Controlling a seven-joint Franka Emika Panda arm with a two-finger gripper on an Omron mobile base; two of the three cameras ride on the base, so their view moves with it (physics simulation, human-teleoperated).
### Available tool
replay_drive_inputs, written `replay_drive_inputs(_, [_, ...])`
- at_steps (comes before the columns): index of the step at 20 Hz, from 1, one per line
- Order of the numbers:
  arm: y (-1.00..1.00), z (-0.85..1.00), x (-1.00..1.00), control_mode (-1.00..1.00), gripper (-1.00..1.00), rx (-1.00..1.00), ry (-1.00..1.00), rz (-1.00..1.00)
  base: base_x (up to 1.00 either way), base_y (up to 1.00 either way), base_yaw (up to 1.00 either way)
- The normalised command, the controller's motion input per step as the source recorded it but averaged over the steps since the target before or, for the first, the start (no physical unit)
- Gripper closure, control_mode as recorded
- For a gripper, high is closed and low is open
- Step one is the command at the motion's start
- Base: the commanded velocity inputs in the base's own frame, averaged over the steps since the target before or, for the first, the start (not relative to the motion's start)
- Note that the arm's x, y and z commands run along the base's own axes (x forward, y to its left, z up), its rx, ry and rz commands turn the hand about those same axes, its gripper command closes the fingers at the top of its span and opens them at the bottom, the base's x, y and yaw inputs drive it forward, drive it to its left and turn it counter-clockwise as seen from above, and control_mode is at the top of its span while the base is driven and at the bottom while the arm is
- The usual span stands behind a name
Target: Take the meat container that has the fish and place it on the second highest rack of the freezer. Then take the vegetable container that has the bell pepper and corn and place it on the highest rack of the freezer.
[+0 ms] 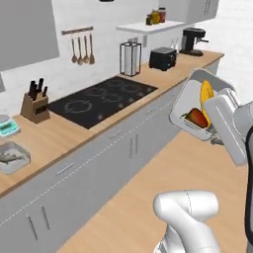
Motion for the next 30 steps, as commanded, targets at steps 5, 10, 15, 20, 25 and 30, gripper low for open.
replay_drive_inputs(5, [0.00, 0.00, 0.00, 1.00, 1.00, 0.00, 0.00, 0.00, 0.00, 0.00, -1.00])
replay_drive_inputs(10, [0.00, 0.00, 0.00, 1.00, 1.00, 0.00, 0.00, 0.00, 0.00, 0.00, -1.00])
replay_drive_inputs(15, [0.00, 0.00, 0.00, 1.00, 1.00, 0.00, 0.00, 0.00, 0.00, 0.00, -1.00])
replay_drive_inputs(20, [0.00, 0.00, 0.00, 1.00, 1.00, 0.00, 0.00, 0.00, 0.00, 0.00, -1.00])
replay_drive_inputs(25, [0.00, 0.00, 0.00, 1.00, 1.00, 0.00, 0.00, 0.00, 0.00, 0.00, -1.00])
replay_drive_inputs(30, [0.00, 0.00, 0.00, 1.00, 1.00, 0.00, 0.00, 0.00, 0.00, 0.00, -1.00])
